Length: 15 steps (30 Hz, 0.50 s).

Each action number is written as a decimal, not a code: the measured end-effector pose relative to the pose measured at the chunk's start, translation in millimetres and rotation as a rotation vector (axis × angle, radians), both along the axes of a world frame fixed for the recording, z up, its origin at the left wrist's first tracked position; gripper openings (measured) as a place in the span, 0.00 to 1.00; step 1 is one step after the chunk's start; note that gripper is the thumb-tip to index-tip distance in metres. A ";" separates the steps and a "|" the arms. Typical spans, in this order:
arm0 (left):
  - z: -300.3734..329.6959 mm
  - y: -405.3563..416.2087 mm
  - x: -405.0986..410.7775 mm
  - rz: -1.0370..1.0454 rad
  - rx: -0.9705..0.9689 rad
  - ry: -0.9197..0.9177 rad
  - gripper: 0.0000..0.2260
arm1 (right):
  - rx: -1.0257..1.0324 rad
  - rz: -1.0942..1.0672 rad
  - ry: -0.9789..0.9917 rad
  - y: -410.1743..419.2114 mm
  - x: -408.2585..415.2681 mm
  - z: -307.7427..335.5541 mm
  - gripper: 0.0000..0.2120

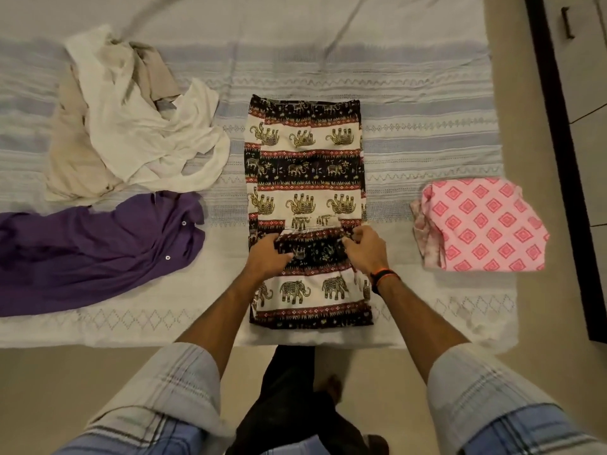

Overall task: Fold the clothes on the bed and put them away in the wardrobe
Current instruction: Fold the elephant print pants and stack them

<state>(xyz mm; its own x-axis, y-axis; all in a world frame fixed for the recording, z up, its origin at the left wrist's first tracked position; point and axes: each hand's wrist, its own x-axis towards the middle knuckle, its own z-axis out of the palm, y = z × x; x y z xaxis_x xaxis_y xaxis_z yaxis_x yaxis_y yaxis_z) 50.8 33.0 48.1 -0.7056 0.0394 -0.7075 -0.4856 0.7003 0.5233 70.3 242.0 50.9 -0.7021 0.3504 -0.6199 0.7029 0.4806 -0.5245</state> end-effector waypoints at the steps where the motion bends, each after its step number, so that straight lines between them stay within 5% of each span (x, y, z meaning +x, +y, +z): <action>1: -4.9 0.2 5.3 -0.012 -0.003 -0.010 0.30 | -0.016 0.048 -0.020 -2.5 6.1 -3.2 0.17; 7: -35.3 -0.2 56.0 -0.181 -0.051 -0.084 0.30 | -0.011 0.425 -0.171 -19.6 60.2 -30.5 0.13; 15: -79.7 -12.0 115.9 -0.609 -0.219 0.037 0.37 | 0.315 0.923 -0.167 -19.5 122.5 -72.6 0.38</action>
<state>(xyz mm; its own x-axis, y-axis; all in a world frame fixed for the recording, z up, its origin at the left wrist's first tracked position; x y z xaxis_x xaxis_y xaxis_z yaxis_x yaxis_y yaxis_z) 166.7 21.0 -31.5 -0.6263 0.2982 -0.7203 0.0481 0.9370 0.3460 192.8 222.5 -21.8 -0.6945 -0.1244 -0.7087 0.0359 0.9777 -0.2068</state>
